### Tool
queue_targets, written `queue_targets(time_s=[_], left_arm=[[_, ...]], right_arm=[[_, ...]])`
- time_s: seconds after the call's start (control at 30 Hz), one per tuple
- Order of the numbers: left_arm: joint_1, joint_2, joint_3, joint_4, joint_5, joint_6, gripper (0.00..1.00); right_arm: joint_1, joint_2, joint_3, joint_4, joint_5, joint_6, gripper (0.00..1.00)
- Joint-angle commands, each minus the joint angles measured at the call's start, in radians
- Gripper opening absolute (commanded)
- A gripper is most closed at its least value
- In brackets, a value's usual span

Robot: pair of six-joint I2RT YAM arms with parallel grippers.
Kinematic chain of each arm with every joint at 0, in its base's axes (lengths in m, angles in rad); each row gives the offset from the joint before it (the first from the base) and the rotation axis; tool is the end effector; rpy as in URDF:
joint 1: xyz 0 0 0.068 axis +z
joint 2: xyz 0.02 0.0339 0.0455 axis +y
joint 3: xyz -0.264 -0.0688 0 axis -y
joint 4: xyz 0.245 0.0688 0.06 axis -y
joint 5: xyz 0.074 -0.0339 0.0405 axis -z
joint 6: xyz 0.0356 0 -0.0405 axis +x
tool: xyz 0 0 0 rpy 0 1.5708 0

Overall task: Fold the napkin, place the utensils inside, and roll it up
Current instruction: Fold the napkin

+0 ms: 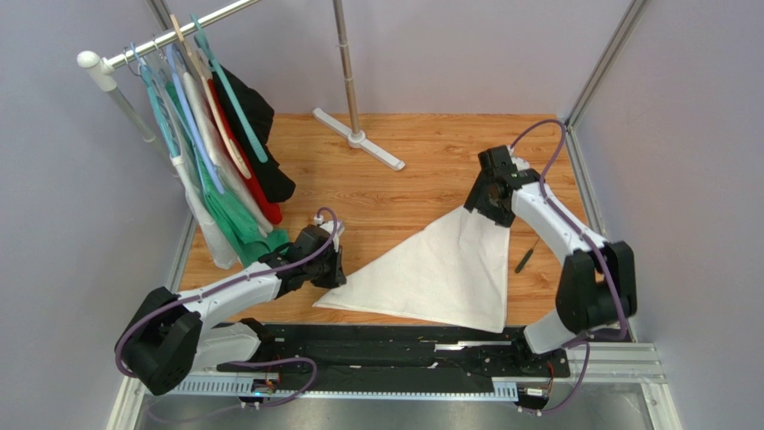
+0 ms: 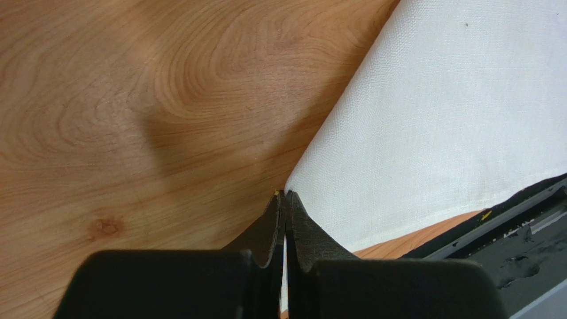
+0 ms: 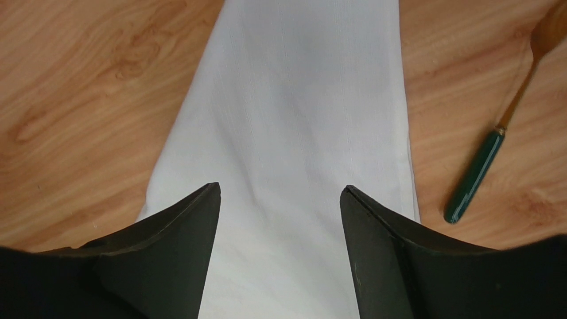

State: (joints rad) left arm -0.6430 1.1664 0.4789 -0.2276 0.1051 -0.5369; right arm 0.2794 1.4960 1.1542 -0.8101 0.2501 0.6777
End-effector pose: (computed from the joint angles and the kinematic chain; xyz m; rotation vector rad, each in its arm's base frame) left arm 0.1660 -0.1291 0.1604 0.1835 2.5820 -0.6028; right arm 0.2863 0.0730 0.2521 0.5953 2.5905 -0.0364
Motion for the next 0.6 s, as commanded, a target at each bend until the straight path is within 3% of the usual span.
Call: queue_targets(time_s=[0.0, 0.27, 0.57], left_arm=[[0.009, -0.050, -0.022, -0.024, -0.007, -0.032, 0.00], [0.011, -0.048, -0.017, -0.033, -0.013, -0.038, 0.00], [0.009, -0.045, -0.016, -0.026, 0.004, -0.031, 0.00]], right_arm=[[-0.051, 0.170, 0.162, 0.080, -0.028, -0.081, 0.69], [-0.124, 0.441, 0.384, 0.065, -0.051, -0.098, 0.59], [-0.183, 0.605, 0.518, 0.048, -0.034, -0.112, 0.47]])
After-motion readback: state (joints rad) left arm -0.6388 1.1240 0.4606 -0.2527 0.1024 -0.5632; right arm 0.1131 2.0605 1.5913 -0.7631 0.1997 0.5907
